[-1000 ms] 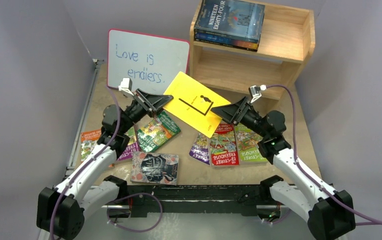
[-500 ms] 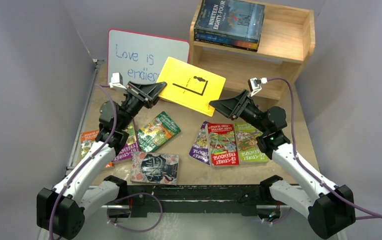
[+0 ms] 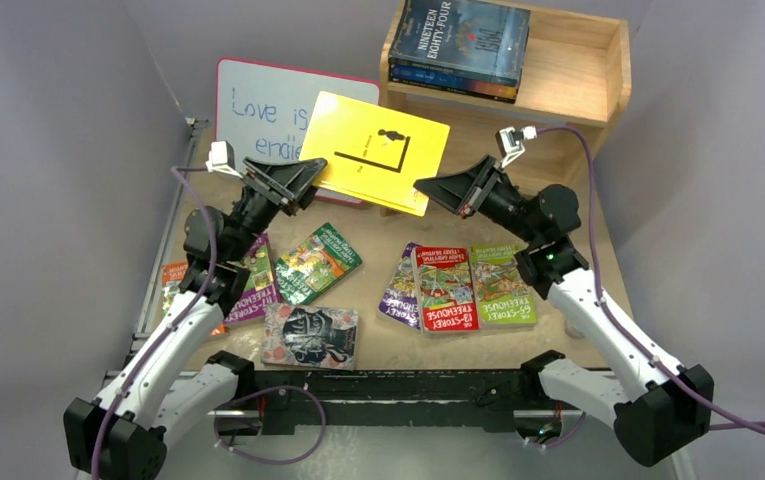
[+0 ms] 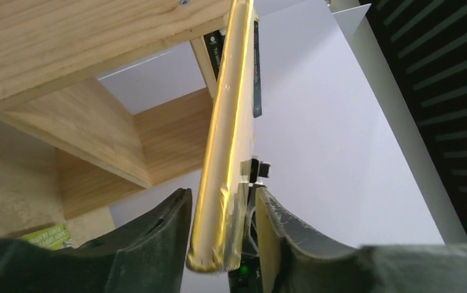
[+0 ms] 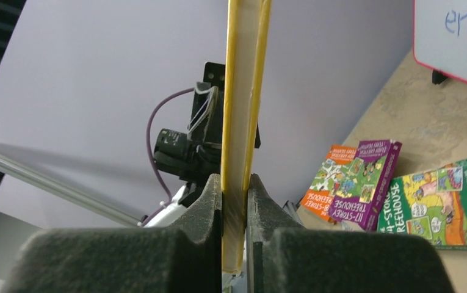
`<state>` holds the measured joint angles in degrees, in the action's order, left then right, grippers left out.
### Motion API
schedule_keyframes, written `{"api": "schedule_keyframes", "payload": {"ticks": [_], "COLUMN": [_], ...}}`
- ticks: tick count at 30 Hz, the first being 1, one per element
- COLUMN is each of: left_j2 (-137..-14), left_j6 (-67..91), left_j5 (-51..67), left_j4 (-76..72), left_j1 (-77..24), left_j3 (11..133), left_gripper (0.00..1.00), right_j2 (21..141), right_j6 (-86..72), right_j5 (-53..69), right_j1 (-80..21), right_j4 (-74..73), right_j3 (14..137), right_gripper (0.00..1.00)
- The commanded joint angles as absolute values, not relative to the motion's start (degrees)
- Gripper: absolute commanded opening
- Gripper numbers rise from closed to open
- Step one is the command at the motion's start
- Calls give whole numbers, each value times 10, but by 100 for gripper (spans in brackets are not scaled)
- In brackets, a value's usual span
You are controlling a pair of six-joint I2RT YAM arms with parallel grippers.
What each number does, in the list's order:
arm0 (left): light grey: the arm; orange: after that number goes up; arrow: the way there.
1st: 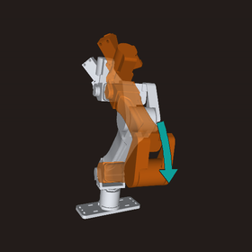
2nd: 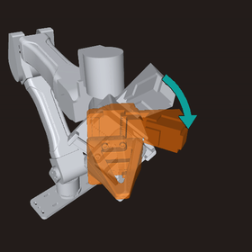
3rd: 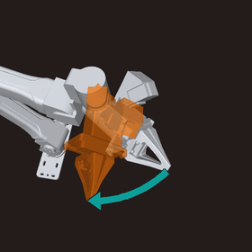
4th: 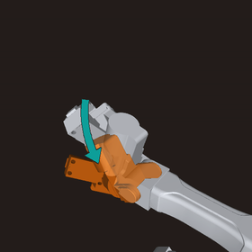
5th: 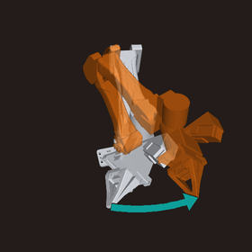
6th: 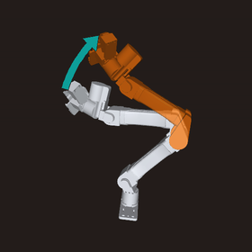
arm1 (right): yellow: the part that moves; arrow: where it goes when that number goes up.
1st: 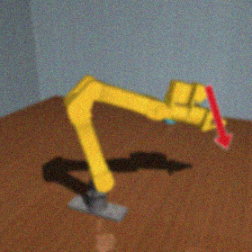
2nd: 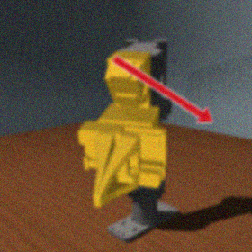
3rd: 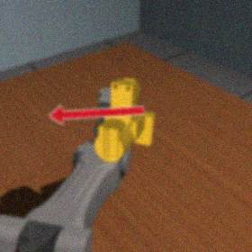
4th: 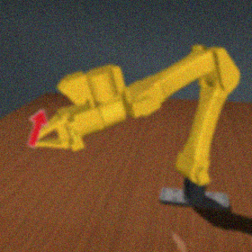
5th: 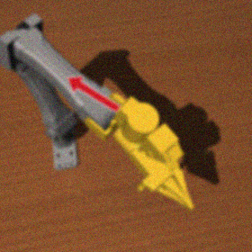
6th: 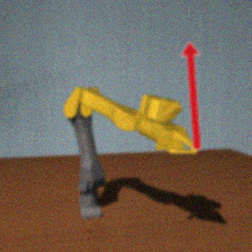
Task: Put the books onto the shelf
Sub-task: Pick up the book from the center of the board, then place the book on the shelf.
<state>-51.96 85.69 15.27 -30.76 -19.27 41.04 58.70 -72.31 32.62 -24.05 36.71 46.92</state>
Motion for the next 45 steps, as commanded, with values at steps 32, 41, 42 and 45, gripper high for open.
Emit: {"api": "schedule_keyframes", "payload": {"ticks": [32, 41, 42, 45], "left_j2": [-402, -410, -412, -415], "left_j6": [557, 553, 553, 552], "left_j5": [-3, -3, -3, -3], "left_j4": [100, 108, 109, 113], "left_j1": [-195, -195, -195, -195], "left_j3": [557, 547, 546, 544], "left_gripper": [63, 63, 63, 63], "right_j2": [863, 886, 886, 891], "right_j6": [-649, -705, -708, -716], "right_j5": [542, 599, 601, 603], "right_j1": [70, 91, 91, 93], "right_j4": [62, 76, 77, 69], "right_j3": [1158, 1153, 1151, 1148], "right_gripper": [0, 0, 0, 4]}}
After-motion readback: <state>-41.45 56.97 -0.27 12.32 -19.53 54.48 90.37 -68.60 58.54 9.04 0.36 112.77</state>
